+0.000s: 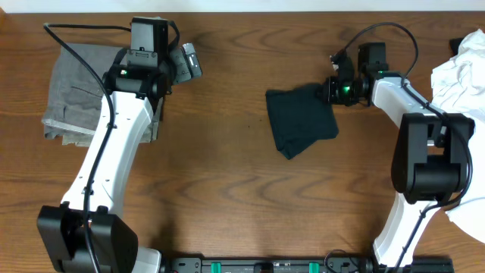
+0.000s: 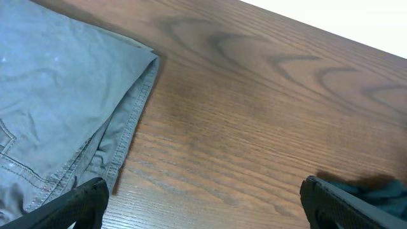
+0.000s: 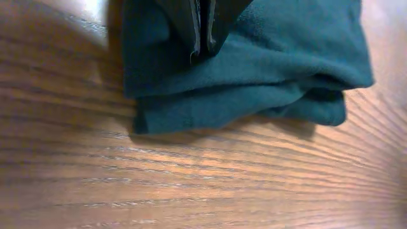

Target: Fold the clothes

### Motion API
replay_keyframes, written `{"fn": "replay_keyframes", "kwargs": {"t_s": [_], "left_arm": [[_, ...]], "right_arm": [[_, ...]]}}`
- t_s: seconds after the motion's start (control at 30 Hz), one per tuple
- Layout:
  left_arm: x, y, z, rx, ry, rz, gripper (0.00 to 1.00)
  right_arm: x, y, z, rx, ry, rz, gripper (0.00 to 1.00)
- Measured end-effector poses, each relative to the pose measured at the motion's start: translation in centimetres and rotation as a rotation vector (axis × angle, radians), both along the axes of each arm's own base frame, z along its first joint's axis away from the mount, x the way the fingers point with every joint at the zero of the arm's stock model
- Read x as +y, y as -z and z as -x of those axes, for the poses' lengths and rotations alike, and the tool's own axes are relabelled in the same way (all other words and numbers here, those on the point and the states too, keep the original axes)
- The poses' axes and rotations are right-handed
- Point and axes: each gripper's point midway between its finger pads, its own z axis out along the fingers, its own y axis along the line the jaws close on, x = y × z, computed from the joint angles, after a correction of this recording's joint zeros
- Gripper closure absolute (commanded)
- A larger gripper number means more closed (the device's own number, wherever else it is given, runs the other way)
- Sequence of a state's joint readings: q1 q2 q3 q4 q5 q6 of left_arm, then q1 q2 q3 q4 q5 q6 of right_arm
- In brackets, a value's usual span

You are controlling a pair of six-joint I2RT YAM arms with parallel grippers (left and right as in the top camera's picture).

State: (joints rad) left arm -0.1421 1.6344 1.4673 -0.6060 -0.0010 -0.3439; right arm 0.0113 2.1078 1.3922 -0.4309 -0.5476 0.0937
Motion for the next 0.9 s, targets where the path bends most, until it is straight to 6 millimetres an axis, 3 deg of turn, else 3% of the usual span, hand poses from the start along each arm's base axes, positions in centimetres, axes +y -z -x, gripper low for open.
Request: {"fn": "replay_keyframes", "kwargs": {"t_s": [0.2, 0.27, 0.33, 0.5, 0.57, 0.7, 0.9], "left_arm": [[0.0, 0.0, 0.0, 0.000, 0.000, 0.000, 0.02], [0.0, 0.0, 0.0, 0.000, 0.001, 0.000, 0.02], [0.0, 0.0, 0.0, 0.000, 0.000, 0.000, 0.02], [0.0, 0.0, 0.0, 0.000, 0.000, 0.000, 0.02], [0.0, 0.0, 0.0, 0.000, 0.000, 0.000, 0.02], [0.0, 0.0, 0.0, -0.001, 0.000, 0.000, 0.02], [-0.2, -0.4, -0.4, -0.021, 0.003, 0.013, 0.02]], "right_arm": [[-0.4, -0.4, 0.0, -0.003, 0.006, 0.000, 0.86], [-1.0, -1.5, 0.0, -0.012, 0.020, 0.001, 0.69], [-2.0, -3.1, 0.0, -0.034, 0.038, 0.009, 0.59], [-7.7, -7.9, 0.1, -0.107, 0.170, 0.123, 0.25], [-10.4, -8.4, 0.6, -0.091, 0.238, 0.188, 0.01], [-14.1, -7.0, 2.6, 0.006, 0.319, 0.293, 0.01], [-15.9, -6.7, 3.1, 0.027, 0.359, 0.343, 0.01]]}}
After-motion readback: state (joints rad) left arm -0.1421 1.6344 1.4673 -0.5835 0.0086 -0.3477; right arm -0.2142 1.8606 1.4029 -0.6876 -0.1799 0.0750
